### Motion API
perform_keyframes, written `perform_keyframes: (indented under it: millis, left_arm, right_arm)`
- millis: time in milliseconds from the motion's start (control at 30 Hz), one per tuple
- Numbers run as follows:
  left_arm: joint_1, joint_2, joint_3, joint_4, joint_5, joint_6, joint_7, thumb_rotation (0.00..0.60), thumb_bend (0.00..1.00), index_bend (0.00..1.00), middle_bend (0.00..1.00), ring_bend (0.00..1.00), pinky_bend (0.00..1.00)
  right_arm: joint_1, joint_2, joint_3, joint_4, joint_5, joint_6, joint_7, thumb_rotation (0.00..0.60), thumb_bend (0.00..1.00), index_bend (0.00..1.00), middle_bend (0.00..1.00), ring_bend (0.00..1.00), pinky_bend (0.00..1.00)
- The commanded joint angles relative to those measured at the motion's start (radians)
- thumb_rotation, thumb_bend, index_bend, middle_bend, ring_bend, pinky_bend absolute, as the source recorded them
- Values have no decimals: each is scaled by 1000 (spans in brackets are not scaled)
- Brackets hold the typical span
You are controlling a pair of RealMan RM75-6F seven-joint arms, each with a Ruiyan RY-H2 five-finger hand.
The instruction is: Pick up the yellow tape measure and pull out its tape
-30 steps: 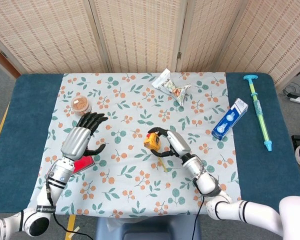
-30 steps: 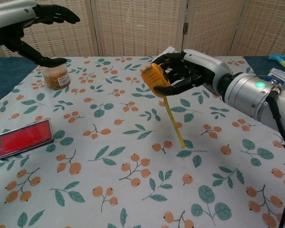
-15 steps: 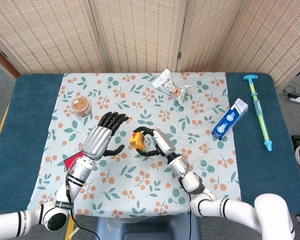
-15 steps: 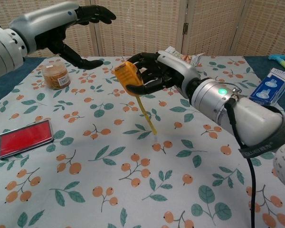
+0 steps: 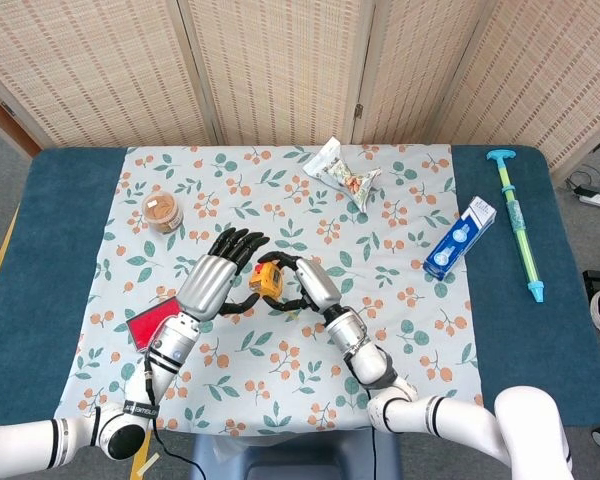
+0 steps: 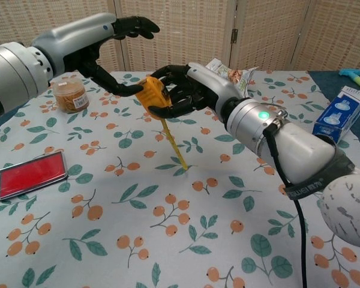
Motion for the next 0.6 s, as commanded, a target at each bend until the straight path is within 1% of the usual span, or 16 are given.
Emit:
perform_keyframes:
  millis: [33, 267, 600]
  left_arm:
    - [-7, -14, 3, 21, -8, 0, 3, 600, 359, 133, 126, 72, 0]
    - [-12, -25, 7, 49, -16, 8, 1, 600, 359, 135, 126, 72, 0]
    - [-10, -14, 10, 61, -25, 23, 9, 600, 359, 145, 126, 79, 0]
  right_arm:
    - [0, -6, 0, 4, 4, 4, -6, 600, 465, 573, 509, 442, 242]
    - [0, -10, -6, 3, 4, 4, -10, 600, 466, 573, 508, 441, 241]
    - [-10, 3, -16, -5, 2, 4, -3, 600, 465, 573, 507, 439, 241]
